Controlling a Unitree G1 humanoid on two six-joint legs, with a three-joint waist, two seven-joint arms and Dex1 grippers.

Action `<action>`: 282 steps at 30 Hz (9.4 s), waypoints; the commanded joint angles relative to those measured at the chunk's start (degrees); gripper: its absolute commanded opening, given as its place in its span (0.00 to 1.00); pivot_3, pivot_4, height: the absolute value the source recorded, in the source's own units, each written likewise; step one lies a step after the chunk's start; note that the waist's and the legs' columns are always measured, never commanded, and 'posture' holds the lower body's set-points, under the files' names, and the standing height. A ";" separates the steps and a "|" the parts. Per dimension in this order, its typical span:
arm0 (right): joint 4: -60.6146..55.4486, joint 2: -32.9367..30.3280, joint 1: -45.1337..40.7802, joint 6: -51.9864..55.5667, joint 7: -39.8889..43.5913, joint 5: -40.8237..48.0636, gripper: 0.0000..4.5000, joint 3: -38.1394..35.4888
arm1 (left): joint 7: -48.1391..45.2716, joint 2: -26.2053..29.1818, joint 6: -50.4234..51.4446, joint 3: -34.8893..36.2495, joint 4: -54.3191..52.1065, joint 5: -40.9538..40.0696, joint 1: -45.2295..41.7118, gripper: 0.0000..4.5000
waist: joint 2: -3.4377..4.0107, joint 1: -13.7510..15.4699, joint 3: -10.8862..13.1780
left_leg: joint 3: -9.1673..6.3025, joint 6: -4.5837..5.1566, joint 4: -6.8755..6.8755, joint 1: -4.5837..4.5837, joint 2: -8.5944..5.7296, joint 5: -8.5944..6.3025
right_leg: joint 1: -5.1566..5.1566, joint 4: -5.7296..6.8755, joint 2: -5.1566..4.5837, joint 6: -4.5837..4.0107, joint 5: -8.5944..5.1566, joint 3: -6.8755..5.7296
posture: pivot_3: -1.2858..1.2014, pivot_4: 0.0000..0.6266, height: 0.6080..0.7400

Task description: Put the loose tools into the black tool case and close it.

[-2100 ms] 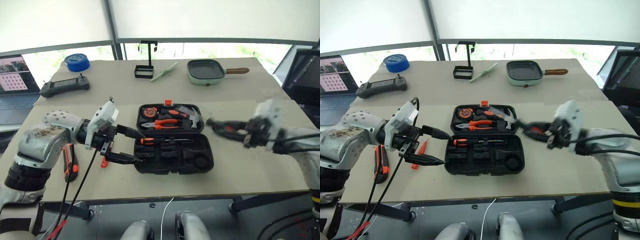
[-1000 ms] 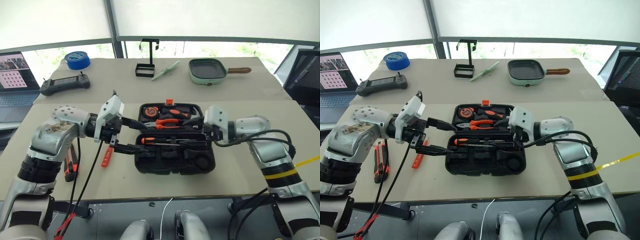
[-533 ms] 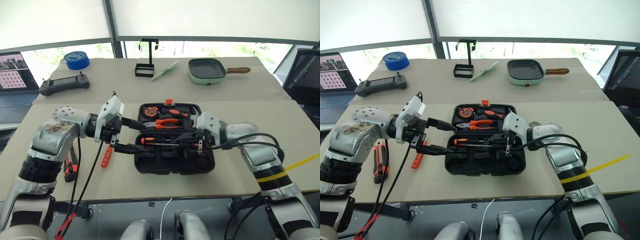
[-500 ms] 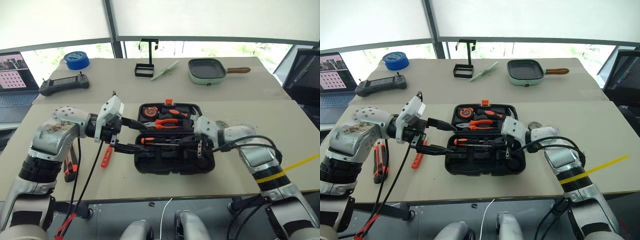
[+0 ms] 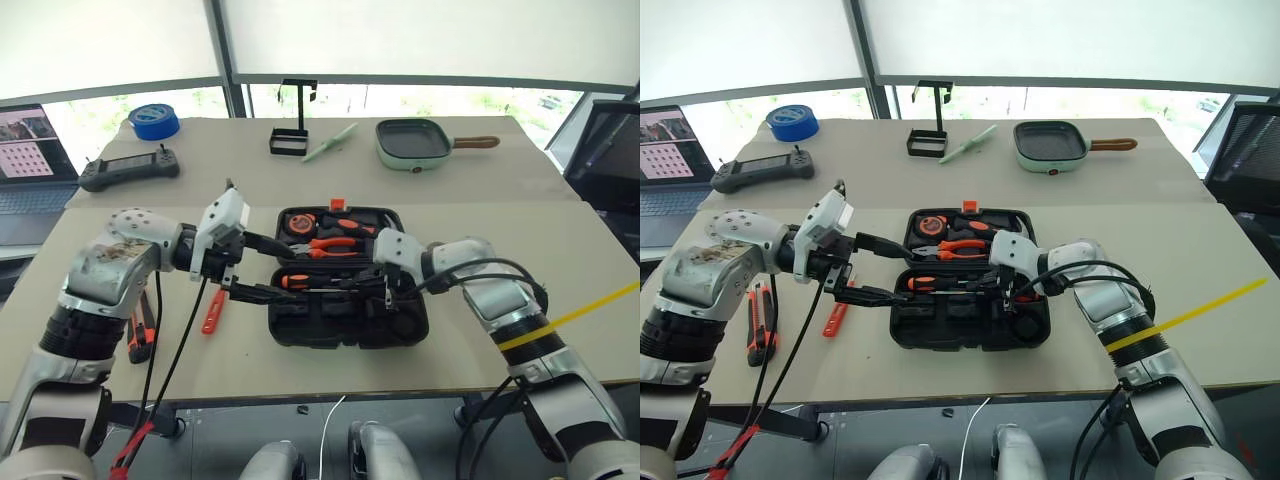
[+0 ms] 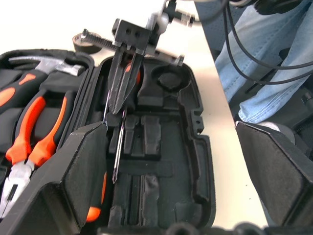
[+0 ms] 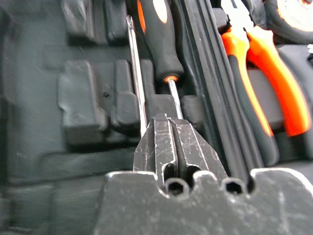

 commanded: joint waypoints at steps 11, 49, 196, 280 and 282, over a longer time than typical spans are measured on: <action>-32.19 -8.69 5.40 25.86 2.30 33.10 0.55 -19.24 | 17.16 6.65 9.72 36.58 -16.23 -1.81 38.03 1.00 | 0.14 0.06 0.10 | -0.10 -0.03 -0.16 -0.31 0.01 -0.01 | -0.26 -0.07 -0.07 -0.10 0.01 -0.81 | 0.52 0.24 1.00; -44.00 -11.45 15.50 20.02 -8.85 36.92 1.00 -17.47 | 58.50 -8.34 52.87 13.10 -14.38 2.62 15.56 0.43 | 0.09 1.94 0.08 | -0.38 -0.40 -0.26 0.46 -0.05 0.05 | 0.46 -0.08 -0.11 -0.23 -0.06 -0.56 | 0.52 0.24 1.00; -38.51 -14.03 14.17 19.35 -3.71 40.34 1.00 -15.00 | 21.81 -2.71 14.35 54.03 -24.15 -0.02 57.95 0.86 | -0.18 2.01 0.27 | -0.47 0.08 -0.33 0.22 0.04 -0.14 | 0.51 -0.85 -0.04 -0.08 0.03 -0.72 | 0.52 0.24 1.00; -44.04 -13.91 23.98 18.79 -6.75 35.94 1.00 -14.41 | 22.70 22.12 7.71 4.00 -2.61 -6.88 9.50 0.35 | -0.42 1.59 0.28 | -0.38 -1.30 -1.14 0.98 -0.01 0.16 | 0.45 -0.05 -0.06 -0.89 -0.38 -0.90 | 0.52 0.24 1.00; -43.78 -14.48 24.87 18.09 -8.45 34.54 1.00 -15.21 | 12.17 19.99 0.48 -2.05 -0.08 -2.49 2.50 0.35 | -0.42 1.62 0.30 | -0.35 -1.21 -1.14 0.95 -0.01 0.20 | 0.47 -0.11 -0.10 -0.88 -0.37 -0.93 | 0.52 0.24 1.00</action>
